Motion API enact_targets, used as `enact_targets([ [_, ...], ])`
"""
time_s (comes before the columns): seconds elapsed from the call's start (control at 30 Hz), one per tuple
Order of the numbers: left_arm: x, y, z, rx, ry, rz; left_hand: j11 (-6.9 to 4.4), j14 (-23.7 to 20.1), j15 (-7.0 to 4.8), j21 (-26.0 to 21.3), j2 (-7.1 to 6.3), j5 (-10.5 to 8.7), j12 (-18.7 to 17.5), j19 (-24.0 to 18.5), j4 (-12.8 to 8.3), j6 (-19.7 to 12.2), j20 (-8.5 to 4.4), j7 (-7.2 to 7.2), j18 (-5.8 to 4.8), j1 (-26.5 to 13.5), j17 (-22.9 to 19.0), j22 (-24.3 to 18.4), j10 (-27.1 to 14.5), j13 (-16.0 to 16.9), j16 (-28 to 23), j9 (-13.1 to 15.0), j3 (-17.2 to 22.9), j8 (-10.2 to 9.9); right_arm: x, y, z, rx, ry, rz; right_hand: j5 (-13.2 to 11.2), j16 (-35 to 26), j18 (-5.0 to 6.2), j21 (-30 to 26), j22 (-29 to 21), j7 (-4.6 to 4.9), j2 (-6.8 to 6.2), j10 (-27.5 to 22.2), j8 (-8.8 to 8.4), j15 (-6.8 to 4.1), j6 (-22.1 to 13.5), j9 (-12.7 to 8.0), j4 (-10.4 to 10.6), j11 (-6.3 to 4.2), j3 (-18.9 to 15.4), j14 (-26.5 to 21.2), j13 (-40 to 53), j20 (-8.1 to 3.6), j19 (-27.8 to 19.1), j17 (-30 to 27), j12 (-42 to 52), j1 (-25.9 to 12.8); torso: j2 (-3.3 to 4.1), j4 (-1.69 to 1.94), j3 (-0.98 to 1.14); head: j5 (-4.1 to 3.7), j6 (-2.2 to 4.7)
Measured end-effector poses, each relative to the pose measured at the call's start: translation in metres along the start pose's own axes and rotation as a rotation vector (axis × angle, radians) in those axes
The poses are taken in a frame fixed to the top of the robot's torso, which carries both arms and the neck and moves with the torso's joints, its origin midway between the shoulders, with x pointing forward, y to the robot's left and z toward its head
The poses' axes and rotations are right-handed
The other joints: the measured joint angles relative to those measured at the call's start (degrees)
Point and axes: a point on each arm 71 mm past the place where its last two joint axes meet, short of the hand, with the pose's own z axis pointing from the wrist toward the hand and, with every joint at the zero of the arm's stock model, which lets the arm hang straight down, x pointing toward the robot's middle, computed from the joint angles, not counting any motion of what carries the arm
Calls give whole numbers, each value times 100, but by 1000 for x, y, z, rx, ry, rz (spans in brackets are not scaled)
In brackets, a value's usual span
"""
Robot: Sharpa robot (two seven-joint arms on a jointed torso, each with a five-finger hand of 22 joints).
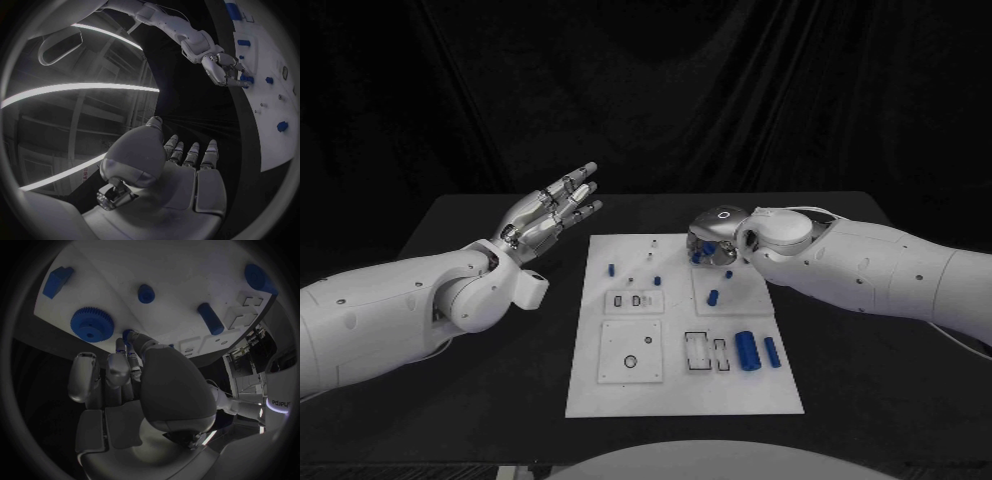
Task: Assemble the parts on the task board
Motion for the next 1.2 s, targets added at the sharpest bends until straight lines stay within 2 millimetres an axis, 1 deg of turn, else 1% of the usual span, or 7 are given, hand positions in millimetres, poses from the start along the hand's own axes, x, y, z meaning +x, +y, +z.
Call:
enact_targets([
  [0.17,-1,0,0,0,-1,0,0,-21,21,0,-22,0,0,0,0,0,0,0,0,22,-2,6,0,1,0,0,0,0,1,-1,-3,-1,-13,11,-44,0,1,91,137,7,-32,78,41,-15,74,0,-26,-1,24,15,-9,-40,69,22,0,11,-2,-1,1,25,-4],
  [0.2,-1,0,-1,0,-1,0,0,-21,21,0,-22,0,0,0,0,0,0,0,0,22,-3,6,0,1,0,0,0,0,0,-1,-4,-3,-18,14,-44,0,-12,118,180,1,-32,81,41,-20,80,0,-32,2,31,20,-9,-40,106,39,0,11,-2,-1,1,28,-7],
  [0.23,-1,0,-1,-1,-2,1,0,-21,21,0,-22,0,0,0,0,0,0,0,0,22,-3,6,0,1,0,0,0,0,0,-1,-5,-6,-22,15,-44,0,-97,147,211,7,-32,92,41,-20,87,0,-41,-9,40,20,-9,-31,114,56,-1,11,-2,-1,1,34,-8],
  [0.27,-1,0,-1,-1,-2,1,0,-21,21,0,-22,0,0,0,0,4,0,-4,0,22,-4,5,0,1,0,0,0,0,-2,0,-5,-8,-27,15,-44,0,-96,155,233,9,-32,101,41,-20,90,0,-41,-18,40,20,-9,-31,114,67,-1,11,-2,-1,2,42,-10],
  [0.53,-3,0,-2,-1,-5,2,0,-21,20,0,-22,0,0,0,0,20,0,-20,0,22,-5,5,0,-2,0,-1,0,0,-33,3,-2,-26,-90,-2,-112,21,-95,177,243,30,-69,132,41,-40,112,44,-41,-9,40,40,-7,-30,154,103,-2,49,-3,-2,2,59,-32],
  [0.77,-2,0,-1,-1,-4,2,0,0,42,0,-22,21,0,0,-8,41,0,1,0,22,-5,5,0,-3,0,-1,40,0,-49,15,13,-44,-122,-16,-133,47,-94,216,242,19,-70,161,41,-41,123,152,-42,1,39,41,-8,-51,175,160,-4,49,-5,-2,2,59,-25],
  [1.2,-3,-1,-4,-2,-7,2,0,0,42,0,0,21,0,-1,-8,41,0,1,0,44,-3,6,0,-2,0,4,40,0,-61,34,46,-51,-130,-39,-177,95,-94,248,241,9,-74,161,28,-46,129,198,-42,1,38,77,-17,-51,216,223,-20,51,0,4,0,59,-15],
])
